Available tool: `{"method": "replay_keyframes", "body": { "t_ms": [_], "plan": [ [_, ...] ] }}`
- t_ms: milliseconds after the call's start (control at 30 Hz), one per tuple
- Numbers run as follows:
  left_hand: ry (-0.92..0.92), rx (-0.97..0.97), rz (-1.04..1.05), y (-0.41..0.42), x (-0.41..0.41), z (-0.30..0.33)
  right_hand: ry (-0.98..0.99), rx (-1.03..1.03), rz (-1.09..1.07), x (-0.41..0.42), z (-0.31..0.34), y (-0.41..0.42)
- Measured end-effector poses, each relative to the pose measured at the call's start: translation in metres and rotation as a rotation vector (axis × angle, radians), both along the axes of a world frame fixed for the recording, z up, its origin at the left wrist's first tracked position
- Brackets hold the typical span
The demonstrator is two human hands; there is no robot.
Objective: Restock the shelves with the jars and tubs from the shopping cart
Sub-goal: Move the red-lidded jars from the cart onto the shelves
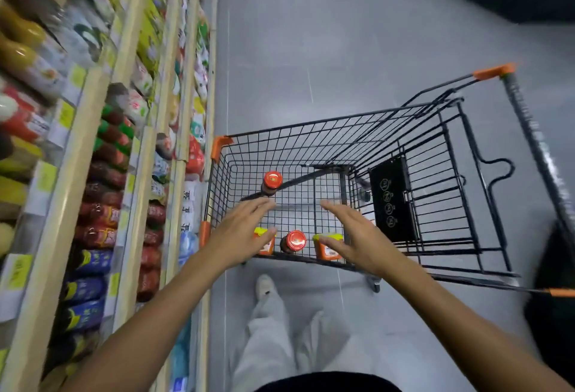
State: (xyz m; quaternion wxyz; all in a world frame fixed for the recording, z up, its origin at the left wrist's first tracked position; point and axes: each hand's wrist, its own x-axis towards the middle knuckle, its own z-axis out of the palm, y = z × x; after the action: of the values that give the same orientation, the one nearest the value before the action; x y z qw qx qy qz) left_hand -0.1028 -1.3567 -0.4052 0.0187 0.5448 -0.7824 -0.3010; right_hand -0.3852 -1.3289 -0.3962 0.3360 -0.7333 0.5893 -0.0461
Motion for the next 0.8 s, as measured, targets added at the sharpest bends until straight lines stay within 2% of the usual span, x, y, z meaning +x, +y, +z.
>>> {"method": "replay_keyframes", "body": {
  "t_ms": [167, 367, 633, 800],
  "plan": [
    [0.01, 0.078, -0.022, -0.027, 0.0, -0.053, 0.039, 0.109, 0.048, 0.0, -0.061, -0.028],
    [0.021, 0.185, 0.083, -0.041, -0.007, -0.117, 0.059, 0.22, 0.183, 0.001, -0.142, -0.063],
    [0.02, 0.273, 0.168, -0.045, -0.011, -0.187, 0.018, 0.375, 0.354, 0.006, -0.266, -0.069],
    [0.024, 0.274, 0.204, -0.044, -0.011, -0.207, -0.045, 0.414, 0.405, 0.008, -0.317, -0.07]
  ]
}}
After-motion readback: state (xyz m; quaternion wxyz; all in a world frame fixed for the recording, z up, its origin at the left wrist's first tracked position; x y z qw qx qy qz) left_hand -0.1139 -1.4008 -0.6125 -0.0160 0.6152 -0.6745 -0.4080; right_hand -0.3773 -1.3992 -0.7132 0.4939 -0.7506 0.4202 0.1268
